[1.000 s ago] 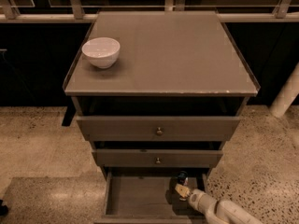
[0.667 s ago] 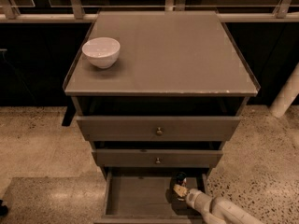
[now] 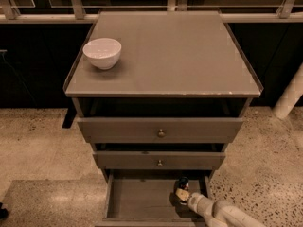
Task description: Place redbull can into bottom drawer
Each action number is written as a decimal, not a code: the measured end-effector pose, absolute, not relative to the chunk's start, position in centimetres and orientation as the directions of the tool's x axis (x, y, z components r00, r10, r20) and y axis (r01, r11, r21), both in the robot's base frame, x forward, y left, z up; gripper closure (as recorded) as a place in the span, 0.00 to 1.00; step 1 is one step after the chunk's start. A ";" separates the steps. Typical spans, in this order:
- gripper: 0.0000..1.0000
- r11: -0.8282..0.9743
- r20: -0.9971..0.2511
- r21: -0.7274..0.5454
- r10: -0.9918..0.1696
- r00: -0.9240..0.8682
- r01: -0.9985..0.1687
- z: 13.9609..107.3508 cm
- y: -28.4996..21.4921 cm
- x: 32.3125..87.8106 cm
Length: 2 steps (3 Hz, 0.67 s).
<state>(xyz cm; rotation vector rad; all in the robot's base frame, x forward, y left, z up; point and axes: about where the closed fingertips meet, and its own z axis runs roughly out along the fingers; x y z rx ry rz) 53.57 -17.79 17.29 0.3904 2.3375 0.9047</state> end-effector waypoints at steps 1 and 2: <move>0.59 0.725 -0.424 0.686 0.461 -0.779 0.056 17.3 -17.8 53.6; 0.36 0.725 -0.424 0.687 0.461 -0.779 0.056 17.3 -17.8 53.6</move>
Offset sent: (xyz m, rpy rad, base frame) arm 0.0000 0.0000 0.0000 0.0000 0.0000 0.0000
